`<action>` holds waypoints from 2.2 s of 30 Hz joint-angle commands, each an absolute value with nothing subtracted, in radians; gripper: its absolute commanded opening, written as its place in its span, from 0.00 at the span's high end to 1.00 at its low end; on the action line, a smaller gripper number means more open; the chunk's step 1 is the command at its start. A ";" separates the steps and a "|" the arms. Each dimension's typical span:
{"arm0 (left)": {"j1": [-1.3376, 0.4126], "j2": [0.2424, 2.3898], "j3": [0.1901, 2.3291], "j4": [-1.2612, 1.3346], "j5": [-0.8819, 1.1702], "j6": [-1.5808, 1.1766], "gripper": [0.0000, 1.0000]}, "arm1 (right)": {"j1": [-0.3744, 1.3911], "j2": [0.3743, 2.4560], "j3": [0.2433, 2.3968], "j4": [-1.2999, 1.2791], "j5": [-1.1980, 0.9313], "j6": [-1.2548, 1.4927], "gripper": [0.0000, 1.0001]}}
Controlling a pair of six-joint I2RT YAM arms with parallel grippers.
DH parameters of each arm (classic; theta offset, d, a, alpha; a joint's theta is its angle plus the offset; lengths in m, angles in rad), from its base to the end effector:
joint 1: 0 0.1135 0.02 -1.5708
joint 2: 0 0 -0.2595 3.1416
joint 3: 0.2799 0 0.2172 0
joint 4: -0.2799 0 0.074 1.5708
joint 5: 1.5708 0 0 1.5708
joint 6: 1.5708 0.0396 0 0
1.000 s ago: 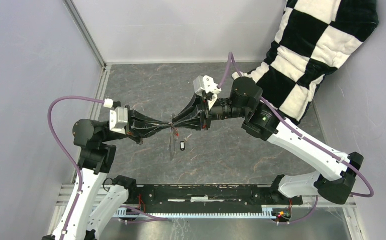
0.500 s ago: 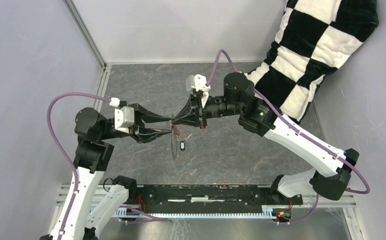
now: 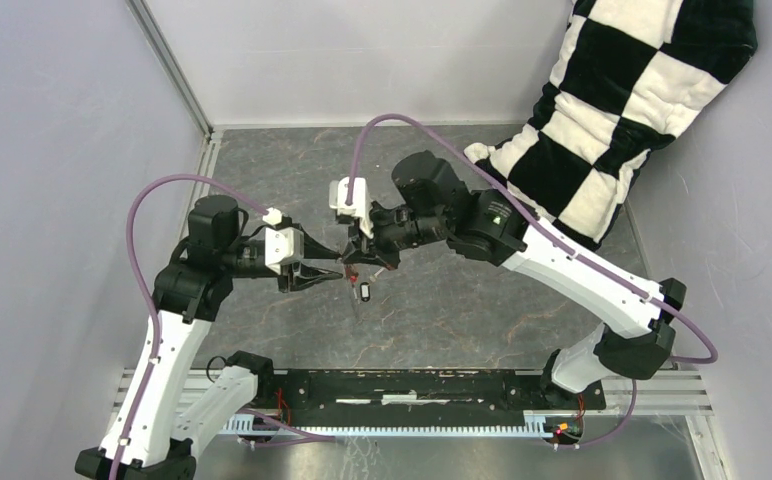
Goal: Put the keys on the keyring
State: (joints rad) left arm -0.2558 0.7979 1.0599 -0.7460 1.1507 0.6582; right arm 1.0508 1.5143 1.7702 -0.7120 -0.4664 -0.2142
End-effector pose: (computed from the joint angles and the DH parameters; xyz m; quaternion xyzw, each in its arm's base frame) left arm 0.0921 -0.0615 0.3693 0.5694 0.5203 -0.3697 0.5181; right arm 0.1288 0.2608 0.4353 -0.5867 0.5937 0.3883 0.3906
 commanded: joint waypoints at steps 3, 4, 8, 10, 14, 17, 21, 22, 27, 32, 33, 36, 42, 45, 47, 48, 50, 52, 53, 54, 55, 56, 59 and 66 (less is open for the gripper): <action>-0.259 0.796 1.096 -0.858 1.120 0.833 0.61 | 1.098 1.536 1.841 -0.798 -0.350 -0.268 1.00; -0.259 0.794 1.095 -0.858 1.120 0.835 0.62 | 1.107 1.542 1.845 -0.803 -0.344 -0.271 1.00; -0.259 0.792 1.096 -0.859 1.135 0.831 0.65 | 1.134 1.564 1.866 -0.819 -0.319 -0.273 0.99; -0.259 0.792 1.097 -0.859 1.146 0.824 0.66 | 1.144 1.574 1.881 -0.824 -0.304 -0.273 0.99; -0.261 0.791 1.094 -0.859 1.148 0.817 0.67 | 1.158 1.591 1.903 -0.830 -0.287 -0.273 1.00; -0.262 0.790 1.094 -0.859 1.149 0.813 0.71 | 1.164 1.599 1.914 -0.832 -0.278 -0.273 1.00; -0.264 0.790 1.097 -0.859 1.144 0.812 0.81 | 1.173 1.610 1.917 -0.839 -0.260 -0.273 1.00; -0.264 0.789 1.097 -0.859 1.146 0.813 0.82 | 1.176 1.614 1.920 -0.841 -0.255 -0.274 1.00; -0.268 0.787 1.096 -0.859 1.146 0.824 0.96 | 1.188 1.627 1.934 -0.847 -0.244 -0.275 1.00; -0.271 0.780 1.090 -0.860 1.166 0.846 0.98 | 1.193 1.624 1.944 -0.821 -0.252 -0.253 0.90; -0.272 0.779 1.088 -0.863 1.176 0.858 0.98 | 1.193 1.607 1.934 -0.801 -0.236 -0.240 0.82; -0.272 0.773 1.084 -0.824 1.209 0.831 0.98 | 1.186 1.519 1.842 -0.697 -0.193 -0.205 0.66; -0.272 0.668 0.947 -0.257 1.204 0.294 0.98 | 1.142 1.257 1.512 -0.362 -0.182 -0.076 0.45; -0.272 0.637 0.895 0.002 1.157 0.094 0.98 | 1.116 1.151 1.348 -0.215 -0.202 -0.006 0.41; -0.272 0.648 0.899 0.080 1.140 0.021 0.98 | 1.104 1.104 1.268 -0.133 -0.224 0.045 0.41; -0.272 0.653 0.905 0.106 1.133 0.005 0.98 | 1.097 1.089 1.240 -0.101 -0.231 0.061 0.41; -0.272 0.659 0.908 0.157 1.120 -0.059 0.98 | 1.091 1.079 1.212 -0.059 -0.233 0.084 0.40; -0.272 0.665 0.912 0.212 1.115 -0.105 0.98 | 1.088 1.080 1.196 -0.019 -0.250 0.105 0.41; -0.272 0.667 0.911 0.236 1.114 -0.128 0.98 | 1.086 1.084 1.194 -0.008 -0.259 0.116 0.41; -0.271 0.671 0.913 0.253 1.111 -0.149 0.98 | 1.085 1.090 1.193 0.026 -0.276 0.127 0.41; -0.271 0.673 0.916 0.265 1.103 -0.165 0.98 | 1.085 1.095 1.195 0.046 -0.292 0.134 0.41; -0.272 0.675 0.918 0.277 1.091 -0.178 0.98 | 1.084 1.103 1.200 0.059 -0.306 0.140 0.41; -0.273 0.679 0.927 0.302 1.086 -0.218 0.98 | 1.083 1.125 1.214 0.084 -0.311 0.153 0.42; -0.273 0.672 0.922 0.318 1.082 -0.238 0.98 | 1.083 1.157 1.218 0.151 -0.329 0.182 0.48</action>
State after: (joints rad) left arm -0.2707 0.6796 0.8944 0.2493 1.1027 -0.1730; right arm 1.0851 1.1427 1.1973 0.0586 -0.3004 0.1516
